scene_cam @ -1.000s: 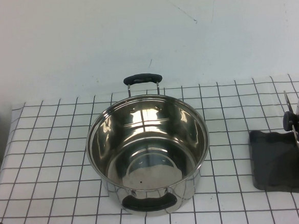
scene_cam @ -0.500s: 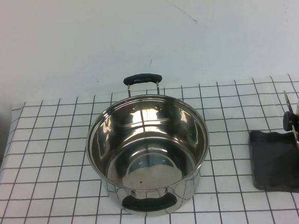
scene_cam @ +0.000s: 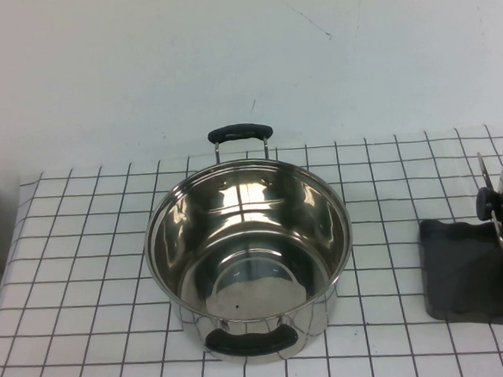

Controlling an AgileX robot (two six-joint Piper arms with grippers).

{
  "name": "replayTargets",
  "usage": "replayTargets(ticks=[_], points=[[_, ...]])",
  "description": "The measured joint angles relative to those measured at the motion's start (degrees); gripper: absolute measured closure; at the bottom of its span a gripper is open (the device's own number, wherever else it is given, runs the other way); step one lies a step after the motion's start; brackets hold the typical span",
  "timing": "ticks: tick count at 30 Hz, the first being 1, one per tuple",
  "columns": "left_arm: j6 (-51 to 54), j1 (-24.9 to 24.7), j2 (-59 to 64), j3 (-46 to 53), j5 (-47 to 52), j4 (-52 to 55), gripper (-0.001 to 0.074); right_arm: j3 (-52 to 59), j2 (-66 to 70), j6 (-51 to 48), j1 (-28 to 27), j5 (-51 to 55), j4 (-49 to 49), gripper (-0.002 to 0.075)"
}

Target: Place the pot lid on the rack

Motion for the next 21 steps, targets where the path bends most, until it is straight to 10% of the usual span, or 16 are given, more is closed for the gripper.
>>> replayTargets(ticks=[7, 21], points=[[24.09, 4.19, 0.0, 0.0, -0.35, -19.05, 0.0737, 0.0, 0.0, 0.0, 0.0, 0.0, 0.0, 0.0728], [11.45, 14.53, 0.0, 0.0, -0.48, -19.55, 0.0737, 0.0, 0.0, 0.0, 0.0, 0.0, 0.0, 0.0728]])
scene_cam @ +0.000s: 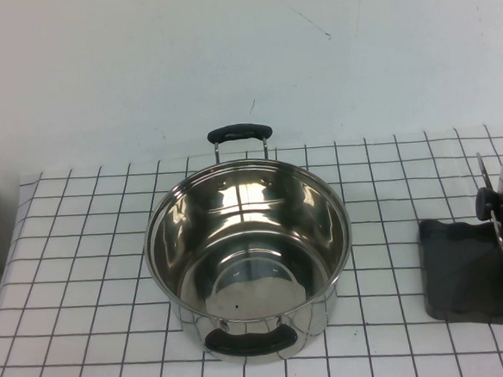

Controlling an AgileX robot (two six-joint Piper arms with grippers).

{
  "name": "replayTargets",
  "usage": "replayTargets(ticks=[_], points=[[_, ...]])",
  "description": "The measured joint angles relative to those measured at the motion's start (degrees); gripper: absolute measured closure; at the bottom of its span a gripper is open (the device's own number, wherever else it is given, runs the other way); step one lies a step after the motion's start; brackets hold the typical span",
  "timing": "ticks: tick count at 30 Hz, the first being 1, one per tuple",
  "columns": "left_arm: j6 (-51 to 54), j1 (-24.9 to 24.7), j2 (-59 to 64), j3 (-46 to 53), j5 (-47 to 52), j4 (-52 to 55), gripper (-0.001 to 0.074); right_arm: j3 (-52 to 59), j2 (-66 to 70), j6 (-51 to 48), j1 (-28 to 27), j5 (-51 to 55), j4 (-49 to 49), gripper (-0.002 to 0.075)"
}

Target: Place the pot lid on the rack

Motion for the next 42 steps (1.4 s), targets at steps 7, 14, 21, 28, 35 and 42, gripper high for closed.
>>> replayTargets(ticks=[7, 14, 21, 28, 35, 42], points=[[-7.19, 0.0, 0.0, 0.0, -0.69, 3.21, 0.0737, 0.0, 0.0, 0.0, 0.0, 0.02, 0.0, 0.0728], [6.34, -4.86, 0.0, 0.0, -0.4, 0.45, 0.0737, 0.0, 0.0, 0.0, 0.0, 0.02, 0.0, 0.0728], [1.84, -11.64, 0.0, 0.0, -0.4, 3.17, 0.0737, 0.0, 0.0, 0.0, 0.0, 0.02, 0.0, 0.0728], [0.09, -12.04, 0.0, 0.0, -0.4, 5.51, 0.0737, 0.0, 0.0, 0.0, 0.0, 0.02, 0.0, 0.0728], [4.13, -12.04, 0.0, 0.0, -0.4, 5.51, 0.0737, 0.0, 0.0, 0.0, 0.0, 0.02, 0.0, 0.0728], [5.23, -12.04, 0.0, 0.0, -0.4, 5.51, 0.0737, 0.0, 0.0, 0.0, 0.0, 0.02, 0.0, 0.0728]])
